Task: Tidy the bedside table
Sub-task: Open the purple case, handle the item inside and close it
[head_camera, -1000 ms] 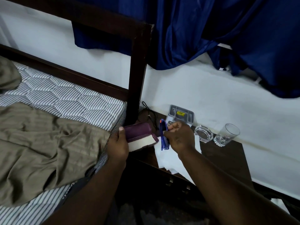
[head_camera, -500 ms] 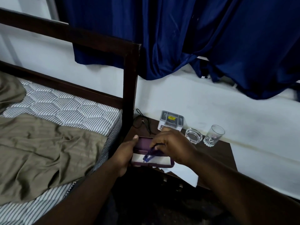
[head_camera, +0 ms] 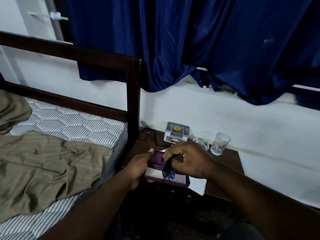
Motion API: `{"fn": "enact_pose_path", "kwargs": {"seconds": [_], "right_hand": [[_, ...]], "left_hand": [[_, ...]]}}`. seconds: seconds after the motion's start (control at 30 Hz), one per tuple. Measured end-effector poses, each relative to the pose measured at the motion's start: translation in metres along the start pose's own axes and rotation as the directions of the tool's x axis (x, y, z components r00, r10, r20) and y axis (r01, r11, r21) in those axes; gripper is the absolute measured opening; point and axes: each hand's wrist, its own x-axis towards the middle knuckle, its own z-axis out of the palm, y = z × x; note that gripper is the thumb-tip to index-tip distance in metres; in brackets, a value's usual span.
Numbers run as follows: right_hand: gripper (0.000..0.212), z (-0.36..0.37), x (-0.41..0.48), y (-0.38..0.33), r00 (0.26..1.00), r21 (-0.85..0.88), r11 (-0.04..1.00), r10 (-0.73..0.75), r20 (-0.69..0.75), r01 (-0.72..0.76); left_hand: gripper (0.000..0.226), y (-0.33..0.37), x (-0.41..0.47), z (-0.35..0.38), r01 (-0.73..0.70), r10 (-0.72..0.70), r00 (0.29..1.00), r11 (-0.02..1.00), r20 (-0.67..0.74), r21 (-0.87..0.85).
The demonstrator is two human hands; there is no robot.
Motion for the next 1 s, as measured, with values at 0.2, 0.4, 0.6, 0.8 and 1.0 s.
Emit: {"fn": "enact_pose_path", "kwargs": {"seconds": [0.2, 0.4, 0.6, 0.8, 1.0], "right_hand": [[0.006, -0.009, -0.016, 0.002, 0.991, 0.248, 0.963, 0.122, -0.063, -0.103], [0.025, -0.023, -0.029, 0.005, 0.991, 0.250, 0.959, 0.126, 0.054, -0.136], [0.023, -0.026, -0.035, 0.008, 0.985, 0.124, 0.986, 0.096, 0.145, -0.114], [0.025, -0.023, -0.038, 0.015, 0.972, 0.100, 0.992, 0.053, 0.230, -0.078], [0.032, -0.019, -0.031, 0.010, 0.964, 0.031, 0.999, 0.026, 0.265, -0.036]], "left_hand": [[0.054, -0.003, -0.004, 0.016, 0.022, -0.021, 0.999, 1.000, 0.044, -0.003], [0.046, -0.003, -0.005, 0.031, 0.037, -0.038, 0.994, 0.999, 0.101, 0.010], [0.042, -0.002, -0.004, 0.040, -0.008, 0.003, 0.989, 0.999, 0.145, 0.033], [0.043, -0.005, 0.001, 0.041, 0.029, -0.022, 0.978, 0.999, 0.209, -0.031], [0.043, -0.007, 0.002, 0.042, 0.083, -0.068, 0.967, 0.995, 0.244, -0.050]]}}
